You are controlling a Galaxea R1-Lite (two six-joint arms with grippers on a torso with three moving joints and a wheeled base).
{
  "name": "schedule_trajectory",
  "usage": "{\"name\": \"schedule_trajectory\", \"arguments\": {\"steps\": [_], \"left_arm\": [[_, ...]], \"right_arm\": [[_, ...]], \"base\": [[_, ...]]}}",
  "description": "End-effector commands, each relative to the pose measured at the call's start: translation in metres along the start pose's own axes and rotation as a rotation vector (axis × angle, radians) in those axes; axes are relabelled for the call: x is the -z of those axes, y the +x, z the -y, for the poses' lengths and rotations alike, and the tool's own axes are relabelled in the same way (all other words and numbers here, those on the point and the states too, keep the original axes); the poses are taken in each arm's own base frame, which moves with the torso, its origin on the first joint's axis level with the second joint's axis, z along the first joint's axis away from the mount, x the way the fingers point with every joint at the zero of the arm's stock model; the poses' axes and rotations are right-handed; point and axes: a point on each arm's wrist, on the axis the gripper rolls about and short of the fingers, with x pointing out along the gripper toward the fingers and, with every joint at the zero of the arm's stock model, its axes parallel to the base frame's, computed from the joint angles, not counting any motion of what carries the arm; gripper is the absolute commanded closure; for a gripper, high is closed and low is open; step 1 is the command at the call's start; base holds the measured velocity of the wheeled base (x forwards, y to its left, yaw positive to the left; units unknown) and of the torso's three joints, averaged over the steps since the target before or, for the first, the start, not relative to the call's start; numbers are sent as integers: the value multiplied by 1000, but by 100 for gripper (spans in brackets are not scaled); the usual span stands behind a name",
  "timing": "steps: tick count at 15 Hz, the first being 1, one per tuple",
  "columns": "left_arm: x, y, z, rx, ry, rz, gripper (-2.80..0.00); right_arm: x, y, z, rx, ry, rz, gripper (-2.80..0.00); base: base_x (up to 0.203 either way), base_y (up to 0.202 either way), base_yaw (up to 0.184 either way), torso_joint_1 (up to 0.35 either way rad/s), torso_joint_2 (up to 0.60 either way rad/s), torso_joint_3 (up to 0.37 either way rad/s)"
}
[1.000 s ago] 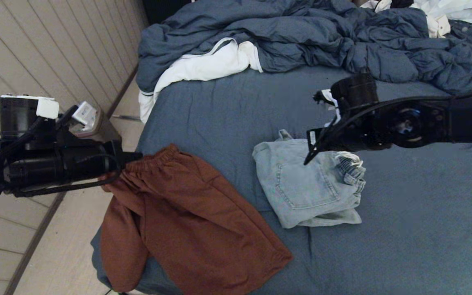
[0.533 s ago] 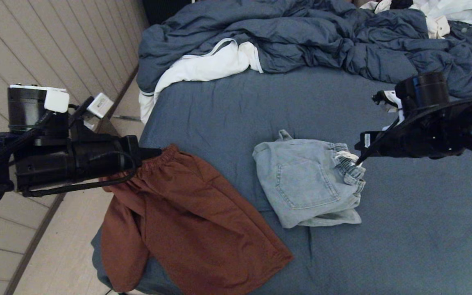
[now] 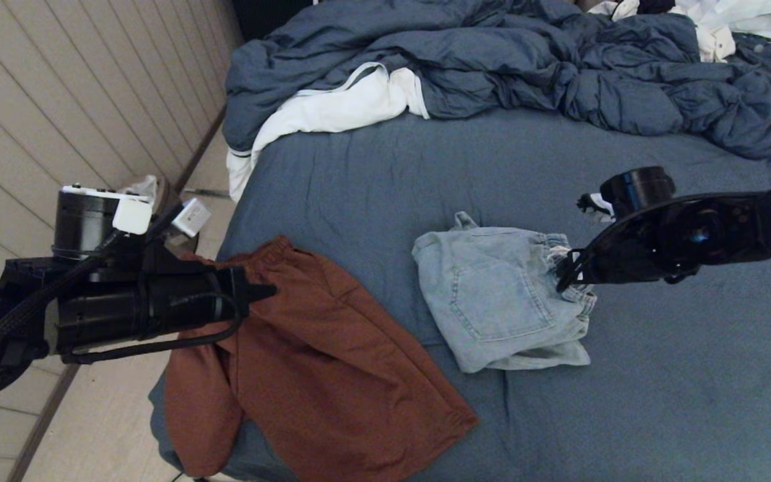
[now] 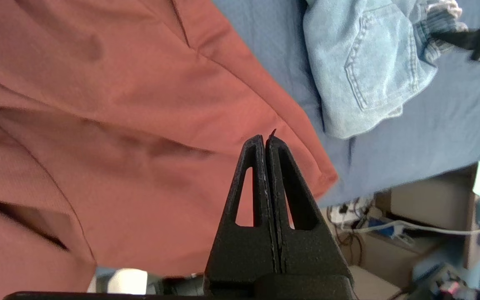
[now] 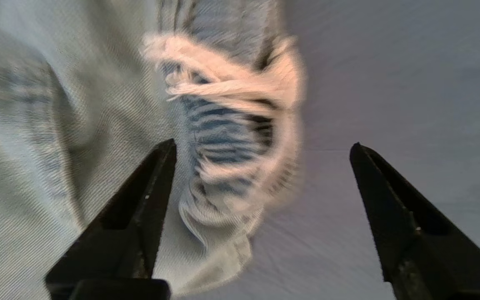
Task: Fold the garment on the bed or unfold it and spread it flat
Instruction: Unford the blue shorts
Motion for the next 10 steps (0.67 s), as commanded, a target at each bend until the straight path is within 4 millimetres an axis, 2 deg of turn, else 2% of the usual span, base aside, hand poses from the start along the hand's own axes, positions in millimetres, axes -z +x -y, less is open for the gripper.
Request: {"name": "schedule_trajectory", "arguments": {"steps": [1,2,3,7,9,10], "left_arm": [[6,2,-3,0,-1,1,0],[7,3,-4,4,2,11,0],[8,4,-5,5,3,13,0],[10,5,-5,19,-12,1,0],[12,5,-6,28,-18,-8,0],[12,4,-5,29,-17,-9,0]], "right_arm": [[12,28,-7,2,-17,-67,-280],[15,37,-10,2,-20,-77,0],[17,41,-11,0,-21,-67,0],[14,37,-18,-35,8,-36,0],[8,27,-25,-54,44,10,0],[1,13,-27,-70,65,55,0]], "base": [[0,0,0,0,0,0],[0,0,0,0,0,0],[0,0,0,0,0,0],[0,0,0,0,0,0],[0,0,0,0,0,0],[0,0,0,0,0,0]]}}
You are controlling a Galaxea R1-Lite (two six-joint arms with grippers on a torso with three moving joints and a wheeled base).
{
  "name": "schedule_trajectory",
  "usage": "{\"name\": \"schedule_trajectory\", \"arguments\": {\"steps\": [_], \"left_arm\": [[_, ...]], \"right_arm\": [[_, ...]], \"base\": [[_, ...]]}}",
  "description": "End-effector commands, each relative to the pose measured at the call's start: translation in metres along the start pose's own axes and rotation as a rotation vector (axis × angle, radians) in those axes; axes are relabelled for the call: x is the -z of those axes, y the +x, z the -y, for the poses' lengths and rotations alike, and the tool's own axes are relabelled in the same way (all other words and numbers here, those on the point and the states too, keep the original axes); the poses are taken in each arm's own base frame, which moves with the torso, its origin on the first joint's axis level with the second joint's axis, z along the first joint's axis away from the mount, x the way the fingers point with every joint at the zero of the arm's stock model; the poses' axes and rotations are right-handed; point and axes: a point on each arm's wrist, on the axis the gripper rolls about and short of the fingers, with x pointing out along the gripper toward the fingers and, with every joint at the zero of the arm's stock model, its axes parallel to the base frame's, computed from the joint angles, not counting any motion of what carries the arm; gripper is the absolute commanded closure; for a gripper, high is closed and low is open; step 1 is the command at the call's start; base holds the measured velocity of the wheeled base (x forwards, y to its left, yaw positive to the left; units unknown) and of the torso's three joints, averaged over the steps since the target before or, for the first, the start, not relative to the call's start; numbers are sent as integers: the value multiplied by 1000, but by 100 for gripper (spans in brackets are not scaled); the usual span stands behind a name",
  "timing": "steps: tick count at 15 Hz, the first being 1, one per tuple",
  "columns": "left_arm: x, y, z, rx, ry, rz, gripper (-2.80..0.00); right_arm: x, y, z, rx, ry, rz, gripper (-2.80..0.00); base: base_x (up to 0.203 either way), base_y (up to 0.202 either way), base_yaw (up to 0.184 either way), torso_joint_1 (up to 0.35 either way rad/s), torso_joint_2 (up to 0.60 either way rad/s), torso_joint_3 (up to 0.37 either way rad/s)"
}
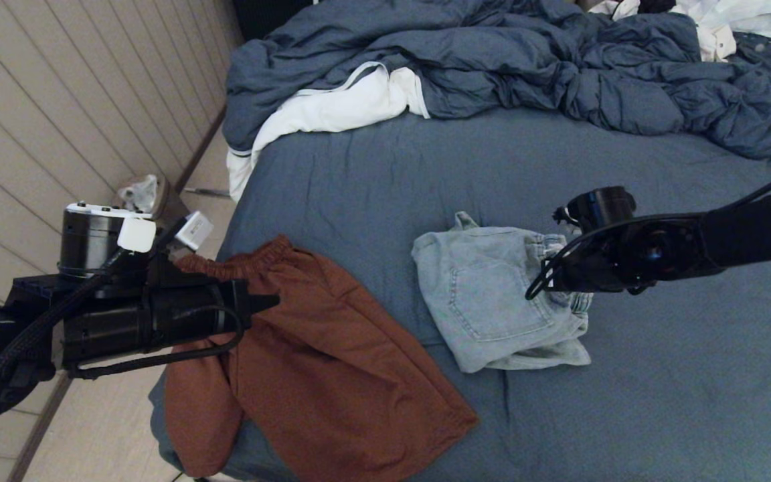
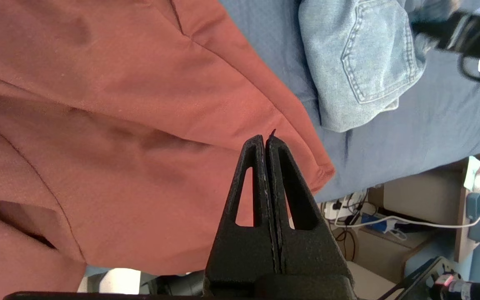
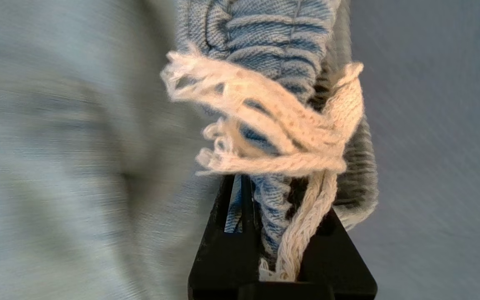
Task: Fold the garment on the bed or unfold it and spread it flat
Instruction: Unford the blue shorts
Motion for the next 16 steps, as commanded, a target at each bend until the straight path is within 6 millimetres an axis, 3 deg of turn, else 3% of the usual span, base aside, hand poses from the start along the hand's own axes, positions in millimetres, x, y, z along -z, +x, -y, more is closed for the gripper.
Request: {"name": "schedule_trajectory", "arguments": {"steps": [1,5,7,9,12,16], "left_arm": [[1,0,0,1,-3,-2,0],[0,-3,1,5,0,7,0],[-1,-5,2,7,2,12,0],[1,-13,5,21,11,24,0],[2,-24,10,92,61,106,0],[1,-47,24,146,110,210,0]], "right_arm": [[-12,-28,-6,-33,22,75,0],[-45,-133,-18,-179,149,324,0],[-49,-192,-31,-308,179,428,0],[-51,-230,-48,-425,195,491,0],[-69,-266,-64,-513,227,590,0],[-66,-274,-115,-617,183,550,0]], "base": [[0,0,0,0,0,0],[0,0,0,0,0,0],[0,0,0,0,0,0],[0,0,0,0,0,0],[0,0,0,0,0,0],[0,0,0,0,0,0]]}}
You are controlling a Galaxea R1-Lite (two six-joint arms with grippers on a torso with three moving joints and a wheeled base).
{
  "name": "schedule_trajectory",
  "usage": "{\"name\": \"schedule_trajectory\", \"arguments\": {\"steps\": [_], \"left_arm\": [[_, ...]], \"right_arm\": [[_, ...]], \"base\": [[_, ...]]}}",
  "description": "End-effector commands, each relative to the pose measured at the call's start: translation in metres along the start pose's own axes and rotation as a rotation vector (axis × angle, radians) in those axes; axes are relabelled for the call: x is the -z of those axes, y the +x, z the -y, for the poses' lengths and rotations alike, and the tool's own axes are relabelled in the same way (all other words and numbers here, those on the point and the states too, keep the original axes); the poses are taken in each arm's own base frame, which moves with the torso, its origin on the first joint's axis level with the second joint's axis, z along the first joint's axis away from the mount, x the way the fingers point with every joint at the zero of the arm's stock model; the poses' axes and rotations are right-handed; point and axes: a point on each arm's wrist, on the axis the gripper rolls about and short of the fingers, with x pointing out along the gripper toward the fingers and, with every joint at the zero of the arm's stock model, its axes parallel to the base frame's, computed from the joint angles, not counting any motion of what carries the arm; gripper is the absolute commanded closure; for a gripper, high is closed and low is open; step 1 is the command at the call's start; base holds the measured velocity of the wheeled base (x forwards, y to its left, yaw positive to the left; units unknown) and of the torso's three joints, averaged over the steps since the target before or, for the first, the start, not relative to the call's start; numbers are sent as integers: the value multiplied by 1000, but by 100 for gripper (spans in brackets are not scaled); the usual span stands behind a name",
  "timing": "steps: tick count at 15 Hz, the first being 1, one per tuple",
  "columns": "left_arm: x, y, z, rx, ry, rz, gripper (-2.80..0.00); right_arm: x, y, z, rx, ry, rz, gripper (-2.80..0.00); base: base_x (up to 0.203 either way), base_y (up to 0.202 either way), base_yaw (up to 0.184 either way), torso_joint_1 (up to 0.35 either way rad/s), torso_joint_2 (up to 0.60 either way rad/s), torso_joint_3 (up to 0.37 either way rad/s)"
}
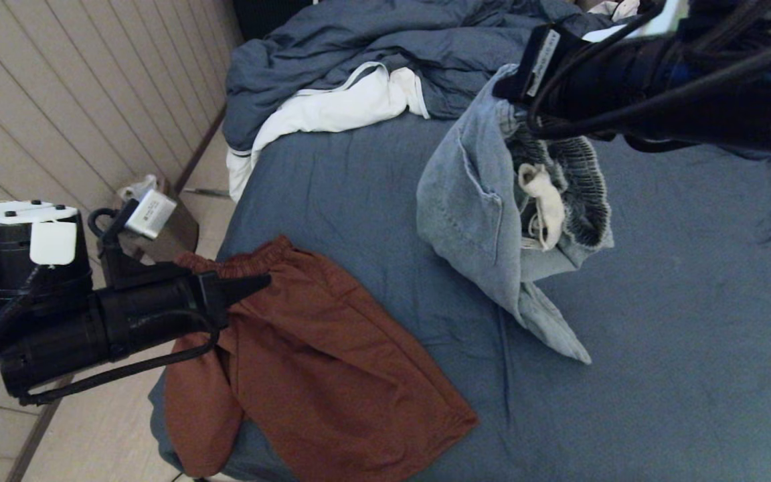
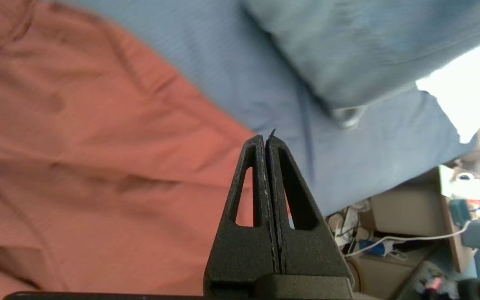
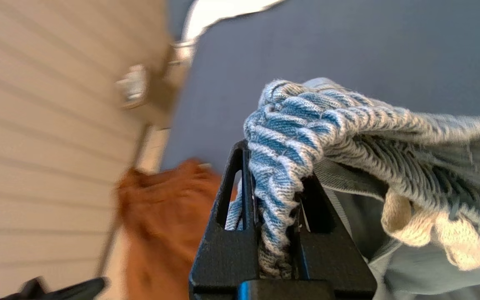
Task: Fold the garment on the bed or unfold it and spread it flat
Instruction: Unford the blue shorts
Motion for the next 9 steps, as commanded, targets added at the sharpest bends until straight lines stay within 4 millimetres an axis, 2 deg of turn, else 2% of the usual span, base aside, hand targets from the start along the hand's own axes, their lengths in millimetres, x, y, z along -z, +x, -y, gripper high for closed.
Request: {"name": "schedule_trajectory", "arguments": {"steps": [1,5,6,7,9], "left_arm": [[-6,-17,13,38,24,55,0],[-10,-34,24,68,43,99,0],[-11,-37,27,74,46,106,0],[-12,-39,27,63,49,116,-280],[-11,-37,28,62,50,119,-280]], "right_arm": [[16,15,-22,-44,-5,-38,0],[23,21,-61,-114,-11,-74,0],[32,25,-69,-128,-20,-100,0],[44,31,-75,-134,-33,-130,0],[76,46,-87,-140,-62,-205,0]], "base": [[0,0,0,0,0,0],[0,0,0,0,0,0],[0,0,0,0,0,0],[0,0,0,0,0,0],[0,0,0,0,0,0]]}}
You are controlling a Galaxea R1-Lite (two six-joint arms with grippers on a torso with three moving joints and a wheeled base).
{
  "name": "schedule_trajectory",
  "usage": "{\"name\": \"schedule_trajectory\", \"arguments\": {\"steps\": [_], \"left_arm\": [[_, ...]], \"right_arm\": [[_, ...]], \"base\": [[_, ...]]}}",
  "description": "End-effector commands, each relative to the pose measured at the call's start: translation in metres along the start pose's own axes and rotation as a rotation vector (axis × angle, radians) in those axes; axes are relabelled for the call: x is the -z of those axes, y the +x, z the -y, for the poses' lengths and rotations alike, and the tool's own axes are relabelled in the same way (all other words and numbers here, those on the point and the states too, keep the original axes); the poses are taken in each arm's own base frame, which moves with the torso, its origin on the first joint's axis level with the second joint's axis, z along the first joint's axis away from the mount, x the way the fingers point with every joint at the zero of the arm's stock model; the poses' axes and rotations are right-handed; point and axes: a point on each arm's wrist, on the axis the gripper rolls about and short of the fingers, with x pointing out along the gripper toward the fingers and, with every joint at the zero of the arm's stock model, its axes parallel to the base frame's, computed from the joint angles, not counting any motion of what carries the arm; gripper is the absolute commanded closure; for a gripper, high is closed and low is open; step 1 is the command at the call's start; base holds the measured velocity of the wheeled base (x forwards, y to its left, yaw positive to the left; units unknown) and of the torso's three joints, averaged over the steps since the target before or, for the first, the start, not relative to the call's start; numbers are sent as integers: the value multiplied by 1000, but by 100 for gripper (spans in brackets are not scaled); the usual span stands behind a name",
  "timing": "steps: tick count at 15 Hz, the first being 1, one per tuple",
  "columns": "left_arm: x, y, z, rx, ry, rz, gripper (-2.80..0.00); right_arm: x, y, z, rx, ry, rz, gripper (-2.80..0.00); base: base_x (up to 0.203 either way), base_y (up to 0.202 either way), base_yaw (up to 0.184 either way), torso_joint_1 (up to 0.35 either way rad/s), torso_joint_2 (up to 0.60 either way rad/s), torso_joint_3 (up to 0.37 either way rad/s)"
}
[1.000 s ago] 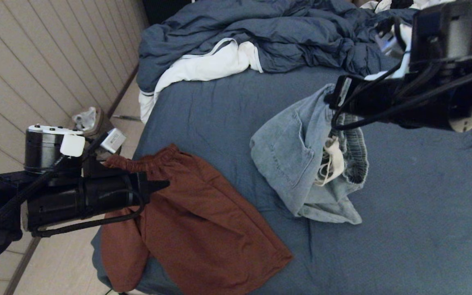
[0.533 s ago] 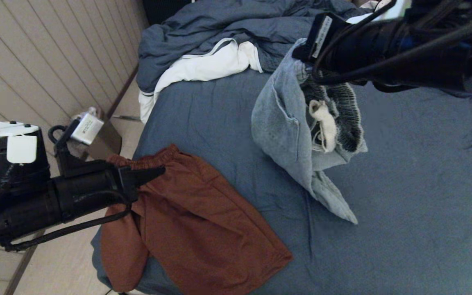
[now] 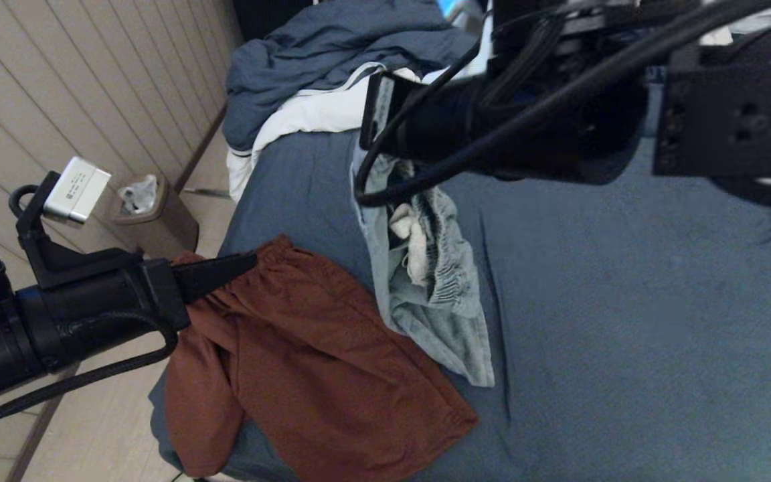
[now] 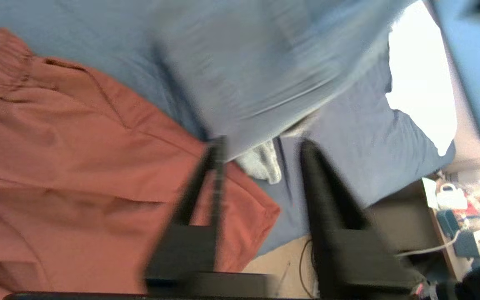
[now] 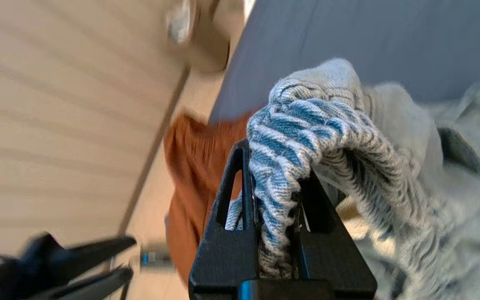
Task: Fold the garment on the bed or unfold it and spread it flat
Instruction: Unford the blue shorts
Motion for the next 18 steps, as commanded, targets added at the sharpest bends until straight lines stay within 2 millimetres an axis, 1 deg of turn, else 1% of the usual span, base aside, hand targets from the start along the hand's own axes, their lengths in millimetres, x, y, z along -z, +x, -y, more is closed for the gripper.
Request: {"name": "schedule_trajectory", "arguments": {"steps": [1,2,4,6,7,9,12,14,18], "left_arm": [[1,-2,4,18,1,1,-280],[7,-2,7,30,4,-15,-280],[15,-2,9,48,55,-41,-280],[30,0,14,94,101,-73,-280],[34,4,14,97,124,-76,-280],[40,18,12,83,146,-88,-280],[50,40,5,75,193,-90,-280],[51,51,7,70,220,-44,-280],[48,76,8,40,224,-28,-280]], "right_arm": [[38,27,-13,-3,-28,-95,0],[53,33,-23,-19,-35,-130,0],[73,38,-39,-49,-49,-169,0],[85,39,-50,-72,-61,-193,0],[86,39,-52,-77,-63,-197,0],[81,36,-52,-81,-58,-183,0],[67,31,-54,-96,-43,-147,0],[63,28,-55,-101,-39,-135,0],[54,20,-54,-103,-39,-135,0]], "base": [[0,0,0,0,0,0],[0,0,0,0,0,0],[0,0,0,0,0,0],[0,0,0,0,0,0],[0,0,0,0,0,0],[0,0,0,0,0,0],[0,0,0,0,0,0],[0,0,0,0,0,0],[0,0,0,0,0,0]]}}
